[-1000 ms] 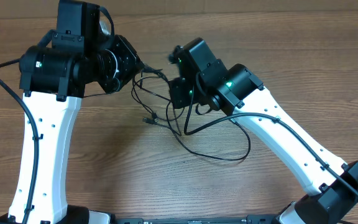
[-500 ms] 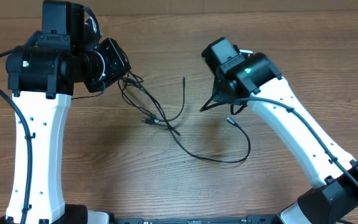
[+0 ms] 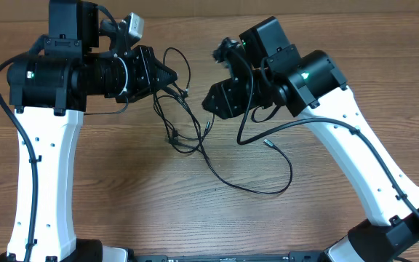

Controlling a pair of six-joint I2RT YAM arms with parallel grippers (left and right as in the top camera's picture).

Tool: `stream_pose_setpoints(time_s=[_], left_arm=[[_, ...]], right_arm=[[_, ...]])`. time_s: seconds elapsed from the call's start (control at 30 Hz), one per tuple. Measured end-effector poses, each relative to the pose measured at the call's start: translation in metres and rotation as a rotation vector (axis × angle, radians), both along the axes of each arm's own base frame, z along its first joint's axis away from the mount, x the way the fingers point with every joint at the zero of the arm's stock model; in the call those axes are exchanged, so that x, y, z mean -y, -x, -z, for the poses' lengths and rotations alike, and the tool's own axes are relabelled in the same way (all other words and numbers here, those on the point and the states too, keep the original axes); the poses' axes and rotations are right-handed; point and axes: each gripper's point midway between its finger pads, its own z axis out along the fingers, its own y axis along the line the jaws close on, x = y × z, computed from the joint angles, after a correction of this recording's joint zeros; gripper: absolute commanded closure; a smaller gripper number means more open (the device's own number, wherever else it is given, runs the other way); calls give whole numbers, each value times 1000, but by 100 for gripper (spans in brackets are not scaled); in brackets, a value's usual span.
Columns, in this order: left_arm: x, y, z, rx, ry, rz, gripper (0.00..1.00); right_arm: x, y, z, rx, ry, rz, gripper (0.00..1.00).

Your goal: Untangle cables

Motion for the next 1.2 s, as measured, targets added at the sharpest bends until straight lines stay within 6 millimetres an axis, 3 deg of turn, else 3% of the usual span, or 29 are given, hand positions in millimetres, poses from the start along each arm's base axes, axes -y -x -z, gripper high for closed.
stream_pose_setpoints(time_s=[0.3,0.37,0.6,0.67,0.93,1.07,1.2], left_arm=[[5,1,-5,8,34,21,96],[5,1,-6,8,36,22,96],[8,1,-9,3,61,23,96],[10,-1,-13,4,85,18,96],[16,1,-20,-19,144,22,96],[16,1,-20,-23,146,18,96],[16,1,-20,-24,145,17,96]], right_arm=[[-28,30,26,-35,-136,-281,50],[-33,38,24,-38,-186,-344,51],[-49,49,0,29,-343,-490,75],[-50,50,-3,33,-362,-504,77],[-48,33,16,12,-326,-460,64],[-28,12,18,10,-314,-380,58],[-6,-7,11,29,-319,-304,43]])
